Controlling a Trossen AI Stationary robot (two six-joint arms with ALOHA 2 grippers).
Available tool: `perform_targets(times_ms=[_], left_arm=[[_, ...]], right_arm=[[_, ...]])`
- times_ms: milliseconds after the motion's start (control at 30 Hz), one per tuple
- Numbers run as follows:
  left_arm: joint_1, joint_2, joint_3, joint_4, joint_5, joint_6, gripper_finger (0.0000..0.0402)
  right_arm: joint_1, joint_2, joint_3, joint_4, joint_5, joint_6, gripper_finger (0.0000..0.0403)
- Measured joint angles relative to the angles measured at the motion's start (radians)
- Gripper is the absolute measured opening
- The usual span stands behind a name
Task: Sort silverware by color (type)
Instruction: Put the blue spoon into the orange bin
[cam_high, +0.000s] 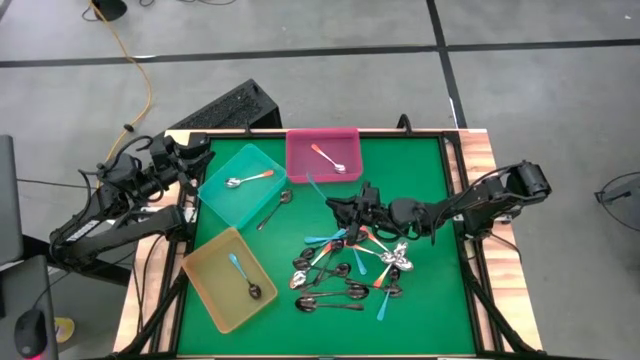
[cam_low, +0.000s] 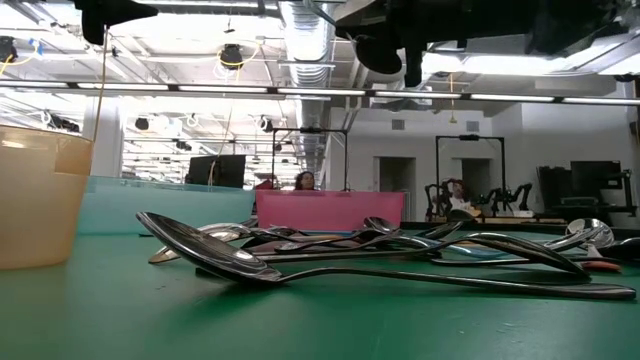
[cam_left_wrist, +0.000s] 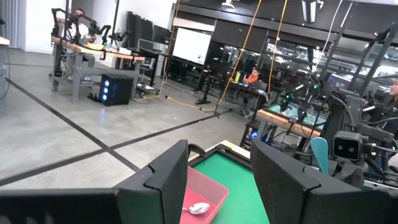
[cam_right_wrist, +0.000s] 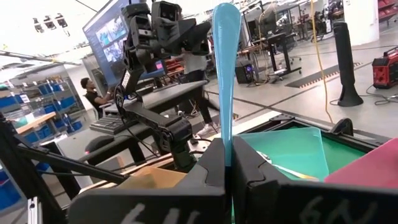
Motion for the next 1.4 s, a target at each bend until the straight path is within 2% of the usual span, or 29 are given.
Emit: perform_targets(times_ms=[300, 1400], left_arm=[[0.000, 0.000, 0.000, 0.000, 0.000, 0.000, 0.0158], [0.000, 0.000, 0.000, 0.000, 0.000, -0.024, 0.0158]], right_arm=[[0.005, 0.000, 0.000, 0.066, -0.048, -0.021, 0.0010], [0.007, 0.001, 0.000, 0.063, -0.052, -0.041, 0.0011]])
